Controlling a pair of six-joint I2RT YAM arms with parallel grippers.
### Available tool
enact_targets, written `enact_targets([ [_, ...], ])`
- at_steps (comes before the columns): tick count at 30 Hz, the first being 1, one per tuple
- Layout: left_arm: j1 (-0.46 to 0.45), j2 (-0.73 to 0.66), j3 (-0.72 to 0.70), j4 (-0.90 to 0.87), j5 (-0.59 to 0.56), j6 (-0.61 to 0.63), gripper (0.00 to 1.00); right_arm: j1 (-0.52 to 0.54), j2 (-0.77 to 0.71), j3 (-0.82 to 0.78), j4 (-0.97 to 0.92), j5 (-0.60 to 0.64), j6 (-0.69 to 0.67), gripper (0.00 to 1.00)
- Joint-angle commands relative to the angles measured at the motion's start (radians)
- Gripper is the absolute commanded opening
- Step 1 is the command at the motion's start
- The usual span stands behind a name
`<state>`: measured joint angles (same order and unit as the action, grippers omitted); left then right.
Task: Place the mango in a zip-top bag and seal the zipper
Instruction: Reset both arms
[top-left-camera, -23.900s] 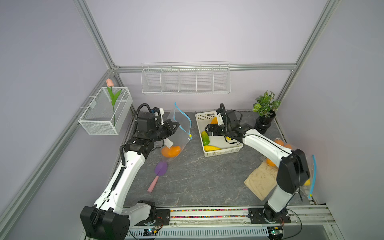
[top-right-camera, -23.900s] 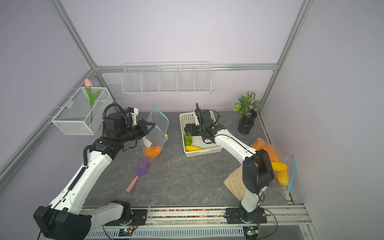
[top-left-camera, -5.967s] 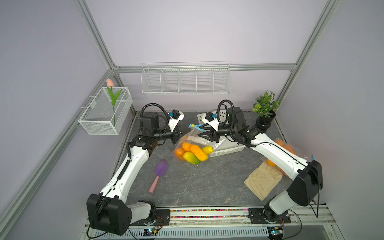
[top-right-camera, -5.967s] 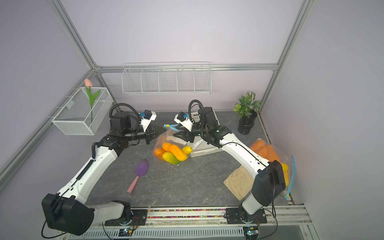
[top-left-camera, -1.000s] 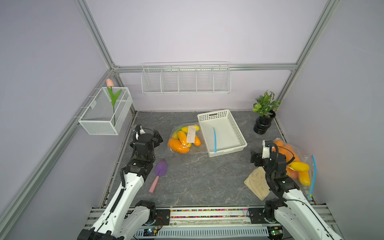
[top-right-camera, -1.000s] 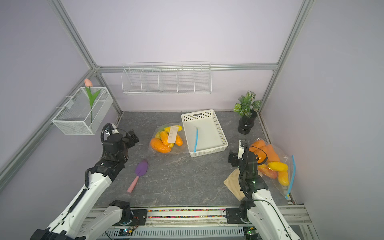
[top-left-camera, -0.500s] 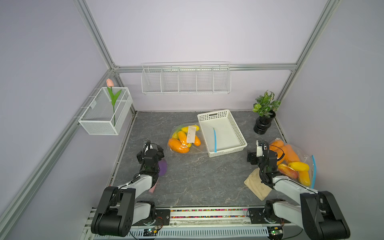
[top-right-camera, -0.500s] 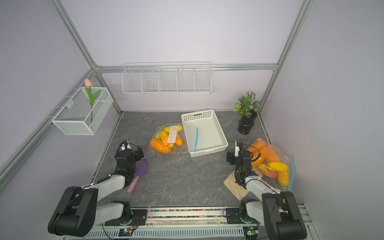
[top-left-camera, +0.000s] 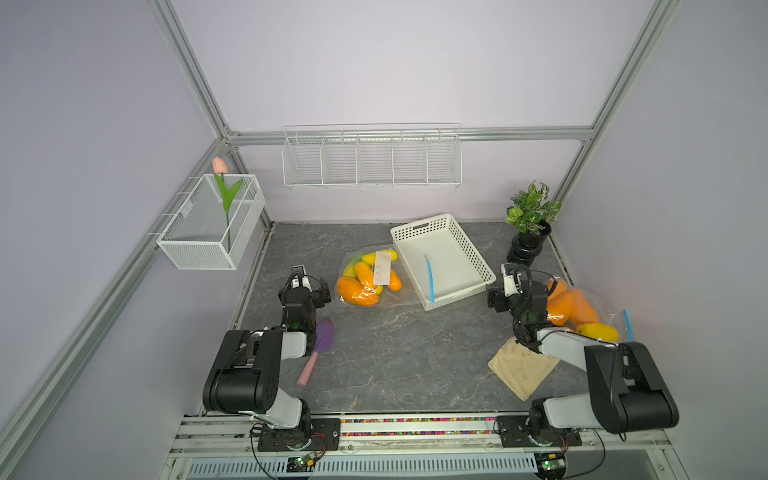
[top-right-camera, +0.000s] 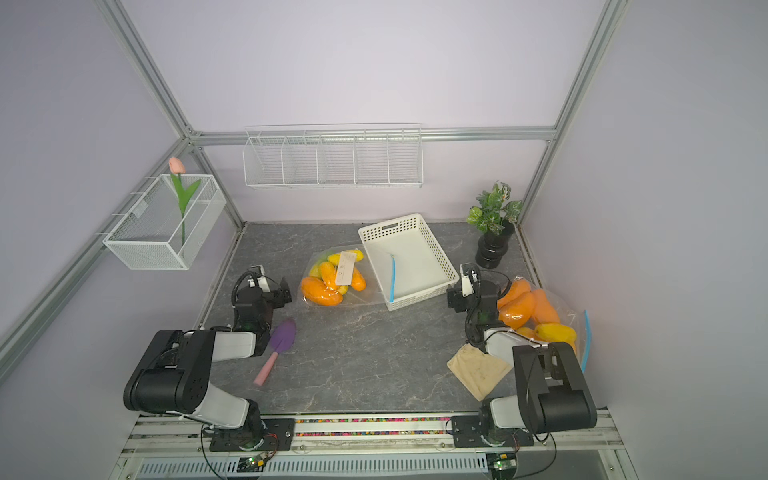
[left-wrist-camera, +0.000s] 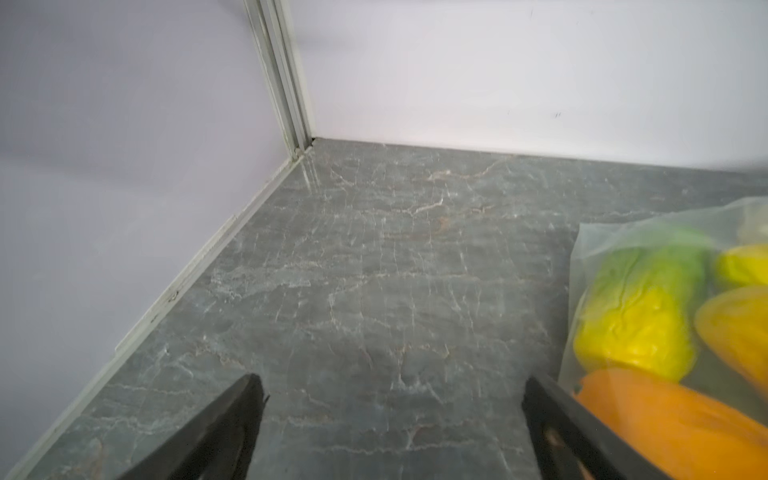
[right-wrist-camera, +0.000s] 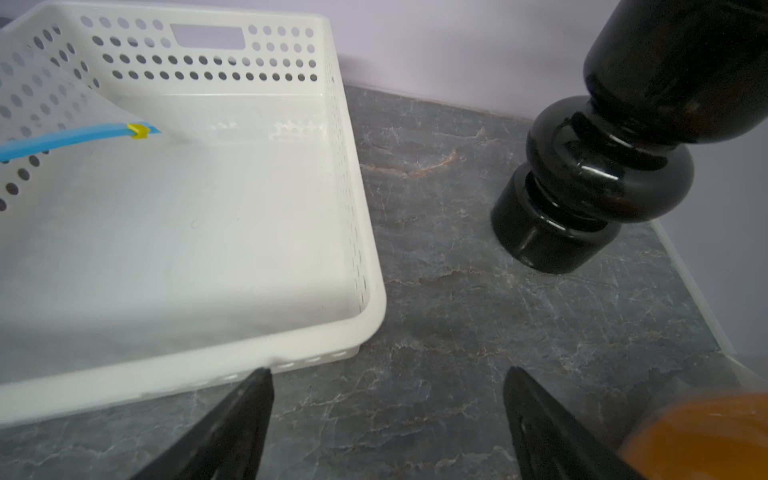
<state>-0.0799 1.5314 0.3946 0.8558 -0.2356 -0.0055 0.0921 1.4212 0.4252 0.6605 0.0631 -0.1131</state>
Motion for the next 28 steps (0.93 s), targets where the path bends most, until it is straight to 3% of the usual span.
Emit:
enact_targets([
  [1, 0.006, -0.019, 0.032, -0.084, 0.015, -0.003, 1.0, -0.06, 0.008, -0.065, 0.148, -0.047, 0.017, 0.89],
  [4, 0.008, -0.005, 0.023, -0.045, 0.018, 0.002, 1.0, -0.086, 0.15, -0.111, 0.407, -0.075, 0.039, 0.89],
  [6, 0.008, -0.016, 0.034, -0.083, 0.015, -0.008, 1.0, -0.092, 0.088, -0.052, 0.186, -0.079, 0.039, 0.89],
  [8, 0.009, -0.014, 0.034, -0.083, 0.015, -0.007, 1.0, -0.103, 0.138, -0.07, 0.315, -0.061, 0.069, 0.89],
  [10, 0.009, -0.019, 0.038, -0.1, 0.016, -0.009, 1.0, -0.107, 0.106, -0.039, 0.186, -0.023, 0.085, 0.89],
  [12, 0.009, -0.017, 0.037, -0.094, 0.015, -0.008, 1.0, -0.106, 0.118, -0.061, 0.257, -0.02, 0.084, 0.89],
  [28, 0.009, -0.017, 0.036, -0.093, 0.015, -0.007, 1.0, -0.106, 0.109, -0.048, 0.215, -0.022, 0.084, 0.89],
])
